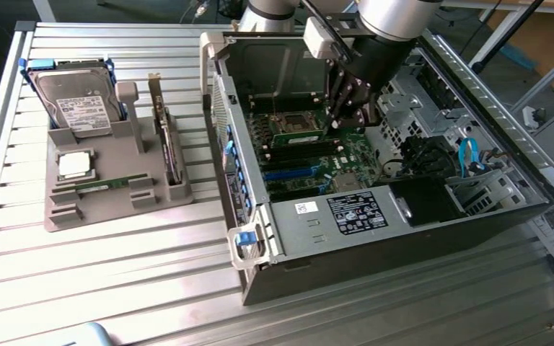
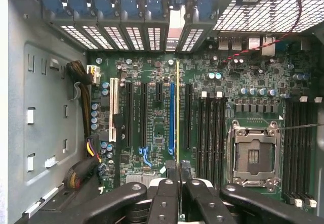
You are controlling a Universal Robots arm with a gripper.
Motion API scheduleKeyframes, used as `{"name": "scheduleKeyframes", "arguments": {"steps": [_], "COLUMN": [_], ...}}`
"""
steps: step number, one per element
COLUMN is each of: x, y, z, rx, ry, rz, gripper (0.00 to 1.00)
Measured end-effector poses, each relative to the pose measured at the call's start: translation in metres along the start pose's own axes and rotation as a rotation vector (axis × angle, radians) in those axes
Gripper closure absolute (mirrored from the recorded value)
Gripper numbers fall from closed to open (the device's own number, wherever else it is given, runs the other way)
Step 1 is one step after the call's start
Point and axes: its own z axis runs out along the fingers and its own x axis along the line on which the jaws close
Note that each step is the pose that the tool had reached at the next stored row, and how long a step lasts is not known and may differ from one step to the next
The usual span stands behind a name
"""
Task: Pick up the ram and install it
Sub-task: 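Pick up the ram and move it above insertion slot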
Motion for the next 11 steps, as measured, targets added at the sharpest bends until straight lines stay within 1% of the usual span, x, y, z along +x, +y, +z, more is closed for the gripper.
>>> {"name": "scheduleKeyframes", "arguments": {"steps": [3,7,11], "x": [0.000,0.000,0.000], "y": [-0.0011,-0.0085,-0.0140], "z": [0.0001,-0.0001,-0.0003], "rx": [0.0001,0.0001,0.0001], "ry": [-0.0002,-0.0002,-0.0002], "rz": [0.000,0.000,0.000], "gripper": [0.88,0.88,0.88]}}
